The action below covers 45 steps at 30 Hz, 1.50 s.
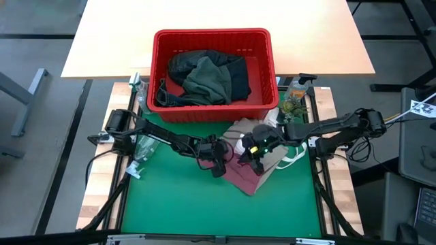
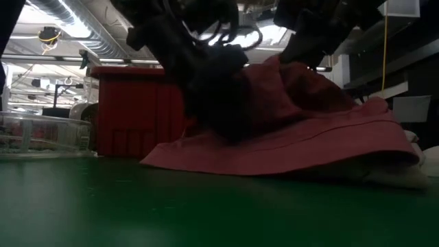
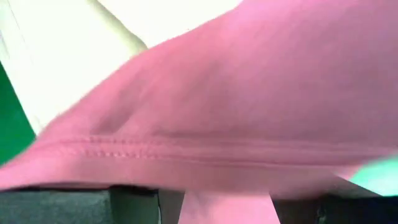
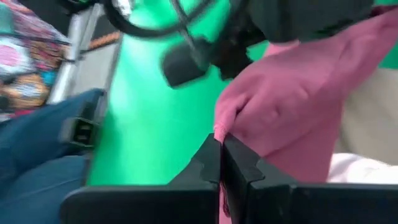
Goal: Fold laundry
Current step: Fold the pink underwear
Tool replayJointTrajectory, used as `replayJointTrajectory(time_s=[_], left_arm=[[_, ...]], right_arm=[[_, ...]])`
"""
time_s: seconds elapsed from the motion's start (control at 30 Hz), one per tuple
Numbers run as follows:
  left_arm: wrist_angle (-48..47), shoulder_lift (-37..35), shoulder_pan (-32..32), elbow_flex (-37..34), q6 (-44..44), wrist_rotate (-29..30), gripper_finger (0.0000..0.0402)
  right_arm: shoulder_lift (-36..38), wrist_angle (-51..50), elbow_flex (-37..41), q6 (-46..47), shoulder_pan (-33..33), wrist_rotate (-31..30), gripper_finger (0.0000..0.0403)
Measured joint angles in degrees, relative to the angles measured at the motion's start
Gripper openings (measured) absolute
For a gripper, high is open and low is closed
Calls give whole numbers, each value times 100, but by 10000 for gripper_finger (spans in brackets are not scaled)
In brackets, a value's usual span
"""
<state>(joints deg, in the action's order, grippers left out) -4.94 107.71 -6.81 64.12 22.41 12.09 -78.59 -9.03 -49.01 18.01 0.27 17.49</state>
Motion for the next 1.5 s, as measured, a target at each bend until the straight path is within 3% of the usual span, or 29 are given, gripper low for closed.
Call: replayJointTrajectory(time_s=[0.1,0.43,0.57,0.77,1.17,1.27,1.5], left_arm=[[-178,-192,-35,0,0,-167,192],[-1655,-832,-55,0,-4,-464,192],[-1821,-963,-86,0,-7,-696,192],[-1864,-976,-115,0,0,-1006,192],[-1776,-976,-387,0,151,-957,192],[-1543,-976,-461,0,149,-751,192],[-864,-974,-573,0,144,-559,192]], right_arm=[[0,16,0,-127,277,-504,6],[-114,326,-9,-204,1022,-1528,6],[-300,409,-4,-206,1218,-1776,10],[-736,550,-2,-195,1338,-1785,11],[-942,596,-2,-183,1323,-1243,16],[-942,597,-2,-180,1323,-1073,41],[-942,596,-2,-180,1323,-1034,146]])
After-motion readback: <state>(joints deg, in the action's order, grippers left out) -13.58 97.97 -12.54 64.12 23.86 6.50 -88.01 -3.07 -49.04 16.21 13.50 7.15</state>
